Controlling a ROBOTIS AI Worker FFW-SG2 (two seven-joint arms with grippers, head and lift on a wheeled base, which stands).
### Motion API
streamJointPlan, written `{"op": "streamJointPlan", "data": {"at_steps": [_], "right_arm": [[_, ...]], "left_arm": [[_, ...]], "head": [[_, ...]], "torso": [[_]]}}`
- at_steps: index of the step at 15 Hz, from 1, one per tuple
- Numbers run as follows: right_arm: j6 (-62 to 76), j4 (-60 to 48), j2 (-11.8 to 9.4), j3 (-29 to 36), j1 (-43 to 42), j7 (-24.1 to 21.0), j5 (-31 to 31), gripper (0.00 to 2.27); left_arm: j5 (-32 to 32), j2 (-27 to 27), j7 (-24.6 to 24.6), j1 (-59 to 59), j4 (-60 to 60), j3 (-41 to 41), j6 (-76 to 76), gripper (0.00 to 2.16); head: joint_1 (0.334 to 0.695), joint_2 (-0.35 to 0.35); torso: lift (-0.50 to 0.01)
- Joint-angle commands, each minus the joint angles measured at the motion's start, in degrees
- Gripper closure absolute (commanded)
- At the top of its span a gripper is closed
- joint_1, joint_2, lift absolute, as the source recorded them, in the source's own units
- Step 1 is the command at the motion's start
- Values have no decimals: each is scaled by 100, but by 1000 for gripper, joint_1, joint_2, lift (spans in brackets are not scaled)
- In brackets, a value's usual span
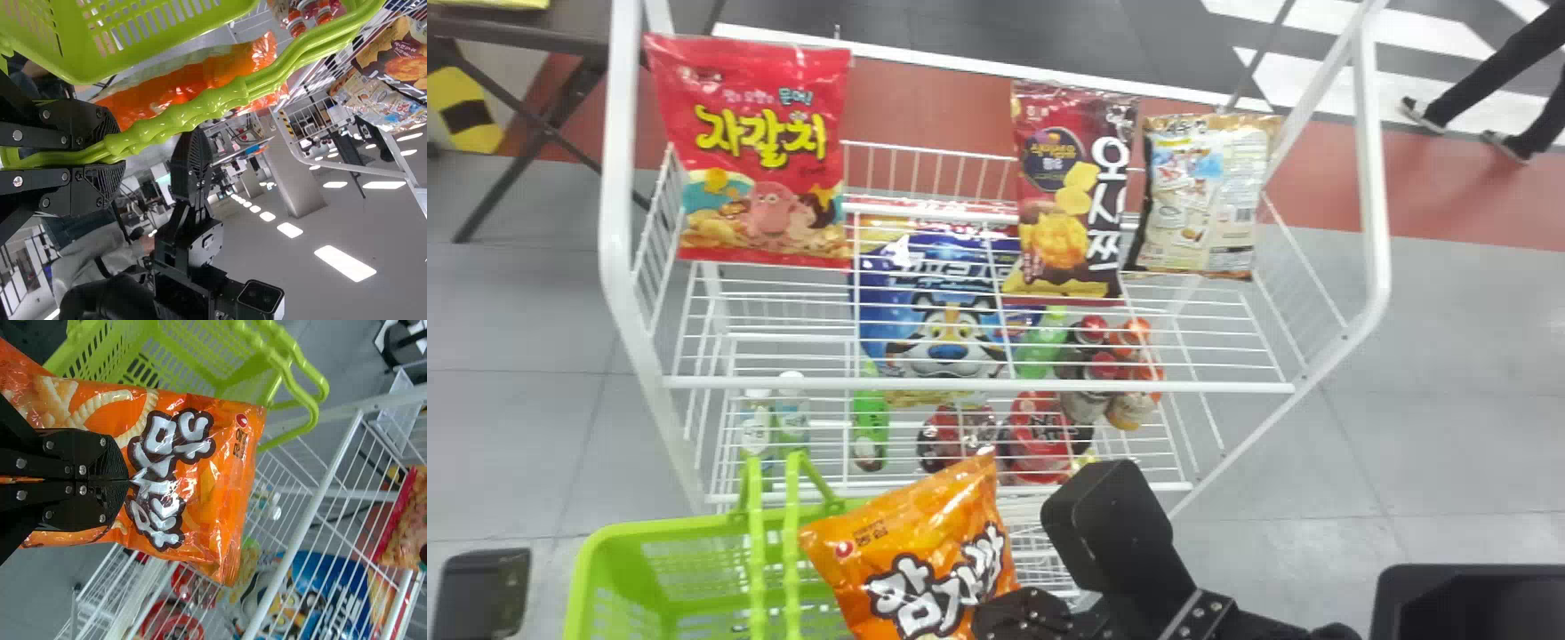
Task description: Hold basket handle with left hand then pick Gamjakkang with right hand and place into basket
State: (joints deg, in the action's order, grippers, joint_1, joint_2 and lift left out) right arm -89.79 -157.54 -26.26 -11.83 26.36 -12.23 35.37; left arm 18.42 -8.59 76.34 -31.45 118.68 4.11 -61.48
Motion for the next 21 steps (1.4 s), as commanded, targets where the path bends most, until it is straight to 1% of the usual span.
{"op": "streamJointPlan", "data": {"at_steps": [1, 3, 6, 9, 10, 12, 14, 15, 16, 17, 18, 19, 21], "right_arm": [[-29, 198, 121, -399, -263, 10, -101, 2213], [-29, 470, 165, -698, -438, 1, -189, 2213], [-29, 875, 297, -1014, -632, 80, -224, 2213], [-29, 1261, 455, -1287, -808, 247, -268, 2213], [-29, 1402, 491, -1462, -896, 256, -426, 2213], [-29, 1692, 631, -1656, -1001, 282, -654, 2213], [352, 1947, 658, -1805, -1036, 344, -883, 2199], [668, 2035, 658, -1884, -1036, 405, -1076, 2148], [932, 2105, 658, -1928, -1019, 414, -1261, 1892], [1037, 2123, 649, -1919, -1001, 423, -1358, 1399], [1248, 2123, 622, -1919, -931, 467, -1551, 444], [1406, 2096, 614, -1867, -869, 520, -1639, -1], [1406, 2114, 614, -1744, -869, 704, -1639, 2]], "left_arm": [[-5, -11, -14, 25, 15, -15, -18, 2148], [-5, -20, -14, 25, 15, -15, -18, 2148], [-14, -20, -23, 51, -2, -15, -18, 2145], [-14, -20, -14, 51, -2, -15, -18, 2148], [-14, -20, -5, 51, -11, -15, -18, 2145], [-14, -38, 4, 51, -11, -15, -18, 2148], [-14, -46, 21, 51, -11, -15, -18, 2148], [-5, -55, 48, 60, -29, -15, -18, 2145], [3, -55, 48, 60, -38, -15, -18, 2148], [3, -55, 56, 60, -38, -7, -18, 2145], [3, -55, 65, 60, -64, -7, -18, 2145], [3, -55, 56, 60, -64, -7, -18, 2148], [-5, -55, 48, 78, -73, -15, -18, 2148]], "head": [[695, -180], [695, -141], [695, -75], [695, -26], [695, -10], [695, 22], [695, 50], [695, 58], [695, 67], [695, 80], [695, 91], [695, 90], [695, 83]], "torso": [[-20], [-20], [-20], [-20], [-20], [-20], [-20], [-20], [-20], [-20], [-20], [-20], [-20]]}}
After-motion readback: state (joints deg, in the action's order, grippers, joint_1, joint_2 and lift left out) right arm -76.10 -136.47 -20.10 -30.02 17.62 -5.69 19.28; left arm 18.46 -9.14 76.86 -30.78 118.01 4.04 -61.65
